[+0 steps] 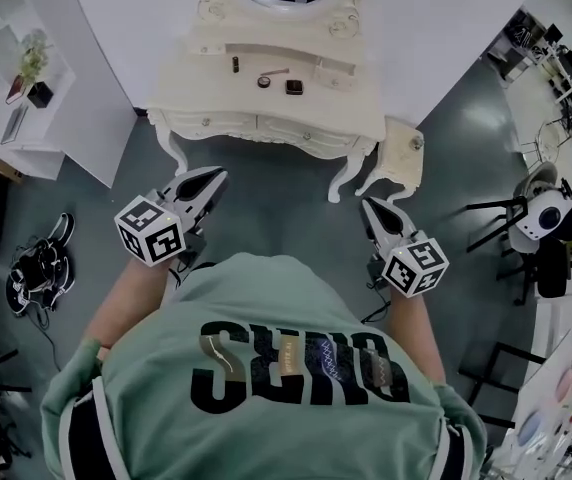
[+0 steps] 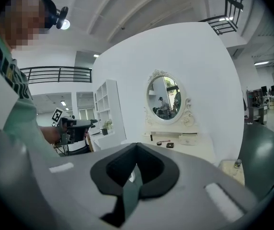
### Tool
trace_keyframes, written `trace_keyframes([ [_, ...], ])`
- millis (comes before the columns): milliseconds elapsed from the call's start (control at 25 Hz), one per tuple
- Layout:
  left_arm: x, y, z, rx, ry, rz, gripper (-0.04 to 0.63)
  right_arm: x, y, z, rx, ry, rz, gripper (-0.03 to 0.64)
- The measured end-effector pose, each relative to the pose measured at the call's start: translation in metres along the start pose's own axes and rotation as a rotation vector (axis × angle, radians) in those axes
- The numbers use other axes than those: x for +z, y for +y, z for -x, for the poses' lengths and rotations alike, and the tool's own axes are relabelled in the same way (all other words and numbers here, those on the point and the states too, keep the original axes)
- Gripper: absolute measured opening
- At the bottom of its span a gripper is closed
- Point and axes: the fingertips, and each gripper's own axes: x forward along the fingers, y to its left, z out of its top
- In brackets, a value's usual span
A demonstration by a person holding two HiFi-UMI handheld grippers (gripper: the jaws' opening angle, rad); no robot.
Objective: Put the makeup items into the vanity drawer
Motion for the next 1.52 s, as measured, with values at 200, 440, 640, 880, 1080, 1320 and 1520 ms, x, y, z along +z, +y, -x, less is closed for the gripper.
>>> trace_keyframes([
  [200,0.006,0.041,-0.014,-0.004,0.001,0.027,0.000,-0.002,-0.010,-0.035,-0.006,0.024,-0.013,0.009],
  [440,0.021,0.124,-0.049,-0.090,0.003,0.054,0.000,0.015,-0.022,-0.114,-0.057,0.042,0.018,0.009],
  [640,0.069,0.218,-0.082,-0.153,0.015,0.044,0.000,0.050,-0.031,-0.207,-0.098,0.033,0.012,0.009],
  [880,0.118,0.316,-0.113,-0.196,0.039,0.011,0.000,0.090,-0.041,-0.313,-0.113,0.018,0.023,0.009],
  [1080,0.129,0.363,-0.140,-0.210,0.049,0.032,0.000,0.098,-0.065,-0.358,-0.135,0.052,0.014,0.009],
  [1320,0.121,0.381,-0.181,-0.193,0.076,0.050,0.000,0.100,-0.115,-0.381,-0.123,0.076,-0.007,0.009],
  [1520,0.116,0.382,-0.227,-0.113,0.074,0.039,0.000,0.105,-0.173,-0.394,-0.032,0.069,-0.007,0.009],
])
